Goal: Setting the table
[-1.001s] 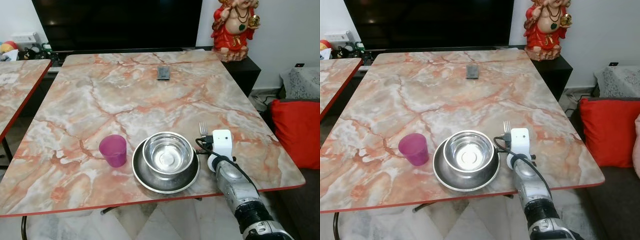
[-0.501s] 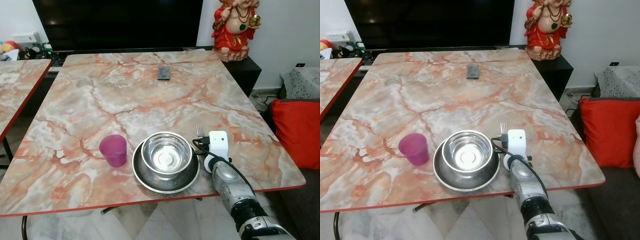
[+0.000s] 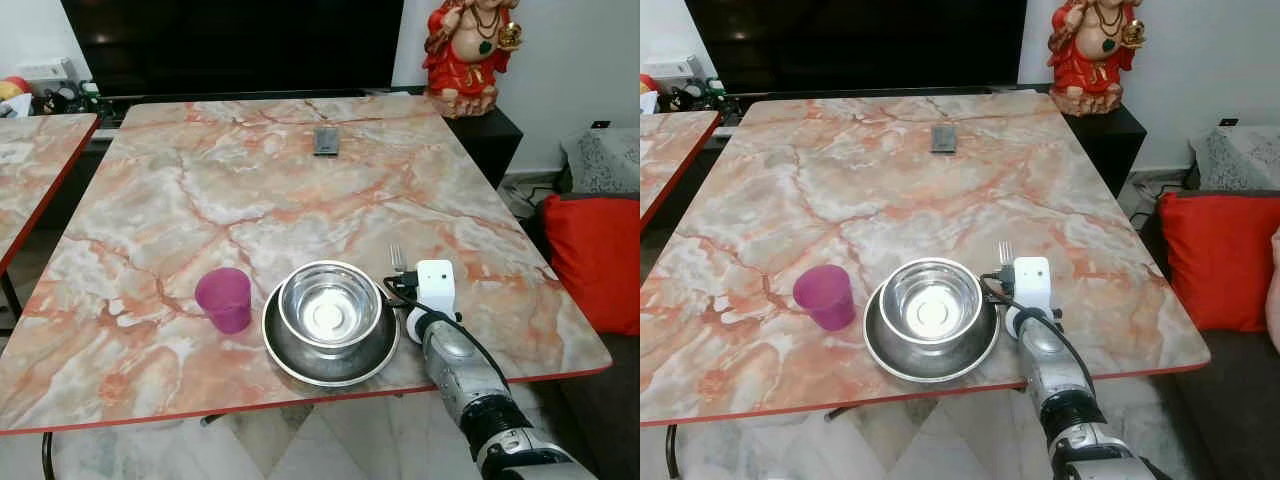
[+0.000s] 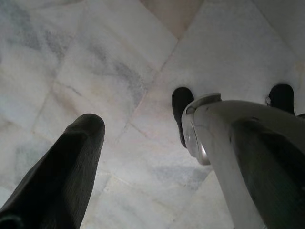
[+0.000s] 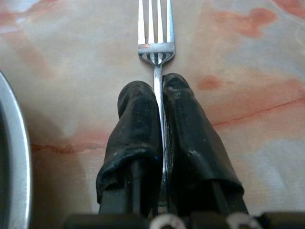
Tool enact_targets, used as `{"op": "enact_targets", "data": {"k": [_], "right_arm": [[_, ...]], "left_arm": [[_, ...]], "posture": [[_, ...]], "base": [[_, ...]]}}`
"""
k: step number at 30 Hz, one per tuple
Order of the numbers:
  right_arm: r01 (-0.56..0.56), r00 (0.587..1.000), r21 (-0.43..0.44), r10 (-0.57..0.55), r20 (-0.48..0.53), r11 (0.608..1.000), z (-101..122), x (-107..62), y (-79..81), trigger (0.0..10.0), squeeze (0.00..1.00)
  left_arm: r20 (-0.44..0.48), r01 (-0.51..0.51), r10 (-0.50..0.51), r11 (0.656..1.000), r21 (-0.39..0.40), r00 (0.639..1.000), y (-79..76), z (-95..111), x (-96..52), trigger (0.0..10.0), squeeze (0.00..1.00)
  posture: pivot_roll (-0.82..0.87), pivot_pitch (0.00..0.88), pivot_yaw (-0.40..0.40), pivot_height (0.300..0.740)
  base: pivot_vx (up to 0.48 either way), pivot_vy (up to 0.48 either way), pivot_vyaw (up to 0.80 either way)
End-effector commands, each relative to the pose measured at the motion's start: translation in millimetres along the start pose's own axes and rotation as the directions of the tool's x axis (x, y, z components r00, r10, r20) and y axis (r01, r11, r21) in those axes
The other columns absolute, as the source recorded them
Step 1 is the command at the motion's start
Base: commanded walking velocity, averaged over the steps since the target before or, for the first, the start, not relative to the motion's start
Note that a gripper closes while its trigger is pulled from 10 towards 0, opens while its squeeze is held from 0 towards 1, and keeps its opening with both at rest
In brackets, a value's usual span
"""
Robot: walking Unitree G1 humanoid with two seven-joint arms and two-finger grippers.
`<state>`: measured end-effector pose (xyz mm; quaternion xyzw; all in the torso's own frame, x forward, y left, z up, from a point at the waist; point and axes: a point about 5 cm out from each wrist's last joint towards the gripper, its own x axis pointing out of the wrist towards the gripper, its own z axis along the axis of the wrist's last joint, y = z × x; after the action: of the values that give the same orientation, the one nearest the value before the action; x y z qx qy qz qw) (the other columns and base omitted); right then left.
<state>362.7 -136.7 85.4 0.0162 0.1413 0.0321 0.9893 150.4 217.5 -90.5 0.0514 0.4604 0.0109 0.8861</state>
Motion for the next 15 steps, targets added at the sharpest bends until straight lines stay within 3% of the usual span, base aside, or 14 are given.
{"op": "enact_targets", "data": {"k": [1, 4, 5, 6, 15], "right_arm": [[0.008, 1.0, 0.01, -0.008, -0.008, 1.0, -0.1, 0.9, -1.7, 10.0, 0.42], [0.002, 1.0, 0.01, -0.002, -0.006, 1.0, 0.4, 1.2, -0.8, 10.0, 0.44], [-0.001, 1.0, 0.01, 0.001, -0.005, 1.0, 0.7, 1.2, -0.2, 10.0, 0.6], [-0.004, 1.0, 0.01, 0.004, -0.003, 1.0, 1.0, 1.3, 0.4, 10.0, 0.62], [-0.001, 1.0, 0.008, 0.001, 0.021, 1.0, 4.8, 1.7, -1.2, 10.0, 0.6]], "left_arm": [[-0.03, 0.0, 0.0, 1.0, 0.009, 1.0, 2.6, -9.8, -2.7, 10.0, 0.0], [-0.03, -0.001, 0.001, 1.0, 0.009, 1.0, 3.0, -9.9, -2.8, 10.0, 0.0], [-0.031, -0.001, 0.001, 1.0, 0.009, 1.0, 3.2, -10.0, -2.9, 10.0, 0.0], [-0.03, -0.001, 0.002, 1.0, 0.009, 1.0, 3.3, -10.0, -2.9, 10.0, 0.0], [-0.023, 0.002, -0.002, 1.0, 0.006, 1.0, 0.7, -6.5, -1.5, 10.0, 0.0]], "posture": [[0.01, 0.114, -0.005, 0.74], [0.01, 0.114, -0.005, 0.74], [0.01, 0.114, -0.005, 0.74], [0.01, 0.114, -0.005, 0.74], [0.01, 0.114, -0.008, 0.74]], "base": [[0.0, 0.0, 0.0], [0.0, 0.0, 0.0], [0.0, 0.0, 0.0], [0.0, 0.0, 0.0], [0.0, 0.0, 0.0]]}}
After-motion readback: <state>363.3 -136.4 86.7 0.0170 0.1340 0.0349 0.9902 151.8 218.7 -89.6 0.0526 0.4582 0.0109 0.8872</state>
